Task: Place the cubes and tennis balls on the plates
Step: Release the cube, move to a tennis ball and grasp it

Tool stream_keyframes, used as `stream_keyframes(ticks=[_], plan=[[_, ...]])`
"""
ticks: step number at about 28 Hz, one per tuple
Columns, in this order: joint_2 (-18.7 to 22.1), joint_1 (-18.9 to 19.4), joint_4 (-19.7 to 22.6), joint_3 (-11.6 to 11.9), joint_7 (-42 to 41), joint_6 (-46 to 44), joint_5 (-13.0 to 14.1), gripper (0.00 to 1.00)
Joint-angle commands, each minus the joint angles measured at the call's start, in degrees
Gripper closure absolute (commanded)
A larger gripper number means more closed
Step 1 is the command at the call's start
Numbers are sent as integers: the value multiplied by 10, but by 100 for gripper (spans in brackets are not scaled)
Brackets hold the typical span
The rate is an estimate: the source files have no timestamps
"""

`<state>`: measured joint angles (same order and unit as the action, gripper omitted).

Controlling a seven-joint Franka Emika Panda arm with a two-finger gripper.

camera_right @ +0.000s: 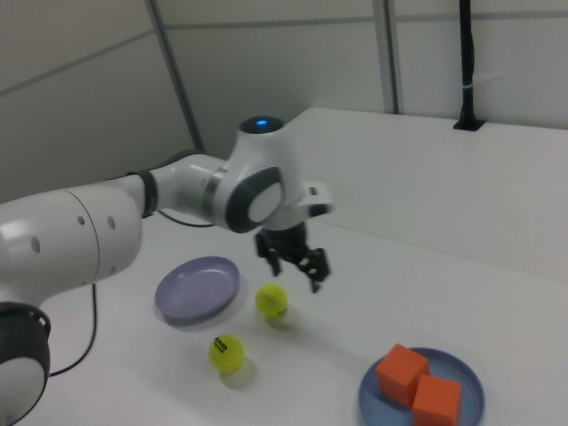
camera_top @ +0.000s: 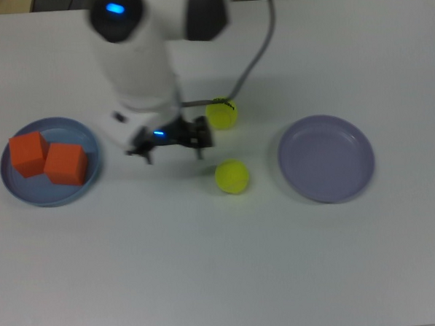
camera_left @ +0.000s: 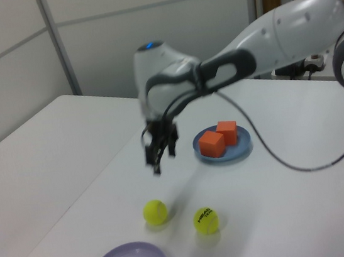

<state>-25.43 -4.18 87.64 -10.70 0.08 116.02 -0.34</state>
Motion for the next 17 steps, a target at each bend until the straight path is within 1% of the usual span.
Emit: stream_keyframes(ticks=[1,3,5,7,8,9,12,14,17], plan=[[-7,51,9,7,38,7,-5,0],[-16,66,9,7,56,8,-7,0],[-26,74,9,7,67,8,-16,0],[-33,79,9,7,77,9,-32,0],[-37,80,9,7,88,10,-45,0],[-38,79,9,8,91,10,-49,0],[-39,78,10,9,97,27,-50,0],[-45,77,19,10,99,45,-51,0],[-55,80,20,10,99,56,-56,0]])
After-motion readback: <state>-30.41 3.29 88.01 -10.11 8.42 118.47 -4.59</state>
